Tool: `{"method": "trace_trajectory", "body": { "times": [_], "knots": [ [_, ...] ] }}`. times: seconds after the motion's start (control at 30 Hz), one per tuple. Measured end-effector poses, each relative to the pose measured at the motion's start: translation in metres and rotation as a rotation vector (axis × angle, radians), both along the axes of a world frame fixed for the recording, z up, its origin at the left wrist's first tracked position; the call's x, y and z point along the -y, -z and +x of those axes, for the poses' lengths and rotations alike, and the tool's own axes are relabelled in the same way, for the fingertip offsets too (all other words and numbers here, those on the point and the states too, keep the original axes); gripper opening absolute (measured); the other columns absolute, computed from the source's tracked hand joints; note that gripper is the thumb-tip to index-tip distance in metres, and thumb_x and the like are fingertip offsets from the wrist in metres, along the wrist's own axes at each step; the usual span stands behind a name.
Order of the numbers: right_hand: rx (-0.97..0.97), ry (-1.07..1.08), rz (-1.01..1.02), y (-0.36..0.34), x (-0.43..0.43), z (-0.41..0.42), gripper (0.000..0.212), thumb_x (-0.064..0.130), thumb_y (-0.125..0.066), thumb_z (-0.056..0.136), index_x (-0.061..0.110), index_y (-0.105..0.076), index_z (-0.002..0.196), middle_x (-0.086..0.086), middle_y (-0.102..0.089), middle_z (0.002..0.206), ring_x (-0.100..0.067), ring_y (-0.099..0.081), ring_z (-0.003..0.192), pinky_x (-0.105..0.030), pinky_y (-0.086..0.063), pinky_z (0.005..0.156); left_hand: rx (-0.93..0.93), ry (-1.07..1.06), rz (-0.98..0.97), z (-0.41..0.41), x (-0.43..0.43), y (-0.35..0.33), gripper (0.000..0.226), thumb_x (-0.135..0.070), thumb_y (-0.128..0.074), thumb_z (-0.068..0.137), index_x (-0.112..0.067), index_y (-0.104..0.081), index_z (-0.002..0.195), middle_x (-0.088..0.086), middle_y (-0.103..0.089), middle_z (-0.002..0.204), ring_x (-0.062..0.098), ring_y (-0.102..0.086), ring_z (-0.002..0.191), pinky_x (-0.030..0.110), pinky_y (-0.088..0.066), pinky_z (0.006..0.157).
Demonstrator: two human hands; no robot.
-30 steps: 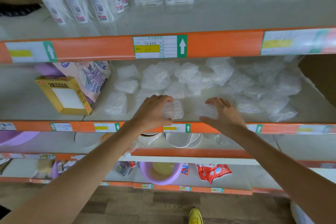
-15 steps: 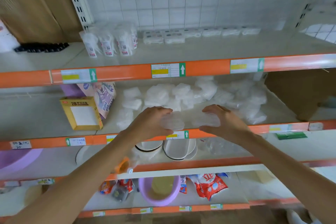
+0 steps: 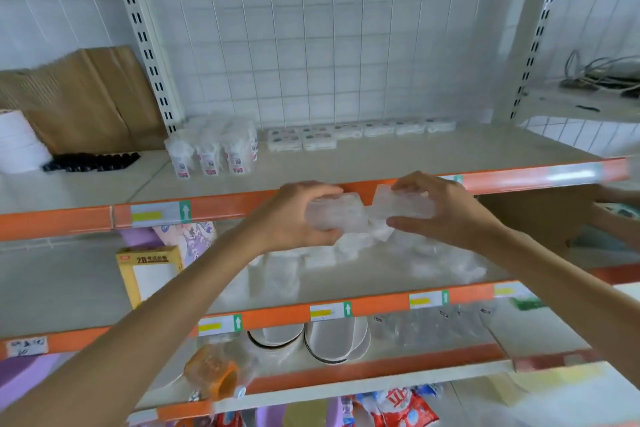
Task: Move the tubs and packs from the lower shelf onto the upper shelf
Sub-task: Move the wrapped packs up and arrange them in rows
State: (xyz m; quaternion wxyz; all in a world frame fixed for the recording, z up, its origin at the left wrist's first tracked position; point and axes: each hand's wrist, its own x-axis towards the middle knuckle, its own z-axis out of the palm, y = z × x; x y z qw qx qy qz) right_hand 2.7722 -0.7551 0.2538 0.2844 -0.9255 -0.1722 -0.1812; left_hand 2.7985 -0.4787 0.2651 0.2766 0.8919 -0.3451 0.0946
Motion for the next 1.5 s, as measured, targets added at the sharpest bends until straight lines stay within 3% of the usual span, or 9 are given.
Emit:
{"method": "trace_trajectory", "body": {
  "times": [0.23, 0.37, 0.5, 0.63, 0.77, 0.87, 1.03, 1.33, 1.5],
  "knots": [
    [0.049, -0.006, 0.007, -0.027, 0.023, 0.059, 0.049, 0.04, -0.085, 0.071, 0.027, -0.062, 0.112, 0.015, -0.064, 0.107, -0.001, -0.059, 0.101, 0.0, -0.035, 0.083, -0.023, -0.054, -0.103, 0.058, 0.015, -0.034, 0.06, -0.025, -0.085, 0.075, -0.023, -0.059, 0.13, -0.016, -0.06, 0.122, -0.009, -0.053, 0.113, -0.001, -0.031, 0.094],
    [0.021, -0.009, 0.01, -0.026, 0.037, 0.102, 0.05, 0.043, -0.085, 0.07, 0.028, -0.062, 0.111, 0.01, -0.066, 0.109, -0.004, -0.059, 0.104, -0.019, -0.044, 0.091, -0.069, -0.106, -0.066, 0.099, 0.029, -0.03, 0.065, -0.031, -0.084, 0.074, -0.027, -0.055, 0.131, -0.014, -0.059, 0.124, 0.0, -0.052, 0.119, 0.016, -0.037, 0.103],
    [0.028, -0.026, -0.014, -0.029, 0.051, 0.147, 0.049, 0.049, -0.083, 0.07, 0.032, -0.06, 0.11, 0.01, -0.066, 0.111, -0.003, -0.058, 0.107, -0.022, -0.045, 0.091, -0.103, -0.139, -0.007, 0.138, 0.038, -0.023, 0.059, -0.019, -0.083, 0.075, -0.024, -0.056, 0.128, -0.009, -0.059, 0.128, 0.006, -0.054, 0.121, 0.027, -0.039, 0.108],
    [0.024, -0.073, -0.008, -0.034, 0.059, 0.189, 0.049, 0.057, -0.078, 0.068, 0.039, -0.056, 0.108, 0.012, -0.065, 0.112, -0.003, -0.057, 0.108, -0.025, -0.046, 0.094, -0.174, -0.163, 0.077, 0.165, 0.043, -0.016, 0.06, -0.029, -0.083, 0.074, -0.038, -0.049, 0.122, -0.02, -0.055, 0.125, 0.0, -0.051, 0.119, 0.02, -0.039, 0.101],
    [0.015, -0.149, 0.02, -0.035, 0.055, 0.219, 0.049, 0.053, -0.079, 0.071, 0.037, -0.056, 0.111, 0.02, -0.06, 0.111, 0.007, -0.052, 0.104, -0.003, -0.035, 0.085, -0.234, -0.186, 0.131, 0.179, 0.044, -0.012, 0.061, -0.044, -0.081, 0.074, -0.036, -0.048, 0.124, -0.022, -0.051, 0.126, -0.004, -0.048, 0.119, 0.025, -0.04, 0.105],
    [0.001, -0.205, 0.025, -0.035, 0.045, 0.238, 0.05, 0.055, -0.078, 0.071, 0.037, -0.056, 0.112, 0.018, -0.062, 0.114, 0.003, -0.054, 0.109, -0.013, -0.041, 0.091, -0.219, -0.175, 0.178, 0.183, 0.044, -0.023, 0.069, -0.059, -0.074, 0.075, -0.033, -0.047, 0.134, -0.026, -0.047, 0.132, -0.011, -0.043, 0.122, 0.018, -0.035, 0.104],
    [0.018, -0.23, 0.01, -0.045, 0.029, 0.26, 0.053, 0.054, -0.079, 0.071, 0.034, -0.057, 0.115, 0.015, -0.063, 0.115, 0.002, -0.055, 0.109, -0.022, -0.045, 0.093, -0.149, -0.298, -0.225, 0.209, 0.059, -0.048, 0.02, -0.041, -0.062, 0.093, -0.026, -0.069, 0.104, -0.017, -0.07, 0.098, -0.009, -0.061, 0.091, 0.017, -0.045, 0.084],
    [0.068, -0.199, 0.083, -0.059, -0.004, 0.303, 0.055, 0.05, -0.083, 0.068, 0.031, -0.06, 0.115, 0.015, -0.063, 0.108, -0.002, -0.057, 0.1, -0.025, -0.048, 0.088, -0.388, -0.43, -0.385, 0.271, 0.082, -0.066, 0.035, -0.047, -0.057, 0.09, -0.015, -0.063, 0.102, 0.003, -0.07, 0.083, 0.021, -0.07, 0.069, 0.035, -0.055, 0.067],
    [0.035, -0.195, 0.156, -0.047, -0.007, 0.309, 0.058, 0.044, -0.086, 0.067, 0.031, -0.058, 0.116, 0.021, -0.059, 0.109, 0.0, -0.054, 0.101, -0.018, -0.042, 0.084, -0.597, -0.281, -0.539, 0.28, 0.074, -0.064, 0.027, -0.025, -0.062, 0.096, 0.0, -0.065, 0.107, 0.013, -0.066, 0.086, 0.023, -0.066, 0.07, 0.024, -0.052, 0.055]
  ]
}}
